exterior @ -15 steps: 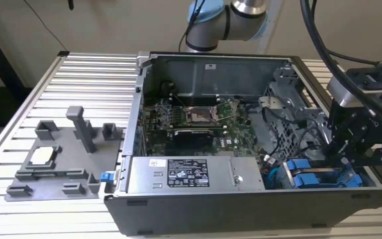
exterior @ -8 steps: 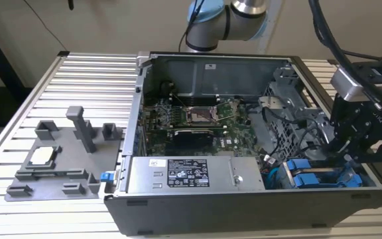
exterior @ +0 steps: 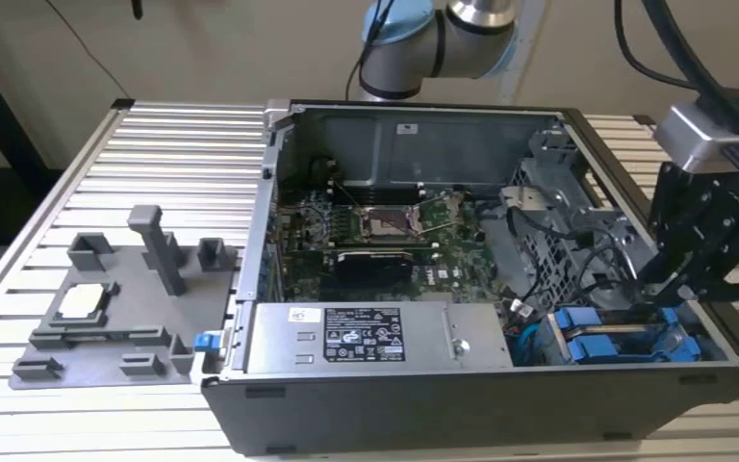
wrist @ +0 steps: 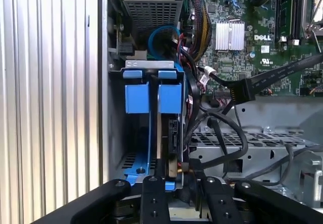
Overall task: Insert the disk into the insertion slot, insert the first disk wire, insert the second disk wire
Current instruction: 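Insert the first disk wire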
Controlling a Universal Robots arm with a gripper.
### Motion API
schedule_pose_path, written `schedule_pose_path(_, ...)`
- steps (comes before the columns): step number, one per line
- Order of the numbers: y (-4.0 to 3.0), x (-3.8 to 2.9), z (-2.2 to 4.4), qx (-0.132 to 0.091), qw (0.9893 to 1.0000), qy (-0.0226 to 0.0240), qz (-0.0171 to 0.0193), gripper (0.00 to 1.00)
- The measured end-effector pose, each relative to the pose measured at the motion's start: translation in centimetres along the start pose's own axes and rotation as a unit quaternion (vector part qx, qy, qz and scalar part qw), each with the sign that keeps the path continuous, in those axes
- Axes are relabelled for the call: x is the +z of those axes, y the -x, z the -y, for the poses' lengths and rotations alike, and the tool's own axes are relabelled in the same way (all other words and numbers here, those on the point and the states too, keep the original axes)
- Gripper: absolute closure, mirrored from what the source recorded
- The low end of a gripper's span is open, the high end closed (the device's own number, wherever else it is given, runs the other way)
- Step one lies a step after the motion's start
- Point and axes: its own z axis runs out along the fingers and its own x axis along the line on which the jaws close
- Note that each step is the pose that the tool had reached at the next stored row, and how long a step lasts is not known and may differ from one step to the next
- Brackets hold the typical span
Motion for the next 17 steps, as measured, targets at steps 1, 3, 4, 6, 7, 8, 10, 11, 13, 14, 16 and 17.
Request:
schedule_pose_path(1,0.00,-0.25,0.00,0.000,1.0000,0.0000,0.0000,0.67)
schedule_pose_path(3,0.01,-0.78,-0.01,0.000,1.0000,0.0001,0.0000,0.67)
schedule_pose_path(4,0.01,-1.04,-0.01,0.000,1.0000,0.0002,0.0000,0.67)
schedule_pose_path(6,0.02,-1.55,-0.01,0.001,1.0000,0.0003,0.0000,0.67)
schedule_pose_path(7,0.02,-1.83,-0.01,0.001,1.0000,0.0004,0.0000,0.67)
schedule_pose_path(8,0.03,-2.08,-0.01,0.001,1.0000,0.0005,0.0000,0.67)
schedule_pose_path(10,0.03,-2.59,-0.02,0.001,1.0000,0.0006,0.0000,0.67)
schedule_pose_path(11,0.04,-2.86,-0.02,0.001,1.0000,0.0006,-0.0001,0.67)
schedule_pose_path(13,0.04,-3.37,-0.02,0.001,1.0000,0.0007,0.0000,0.67)
schedule_pose_path(14,0.04,-3.59,-0.02,0.001,1.0000,0.0007,0.0000,0.67)
schedule_pose_path(16,0.06,-4.05,-0.03,0.001,1.0000,0.0008,-0.0001,0.67)
schedule_pose_path(17,0.08,-4.14,-0.03,0.001,1.0000,0.0007,-0.0002,0.67)
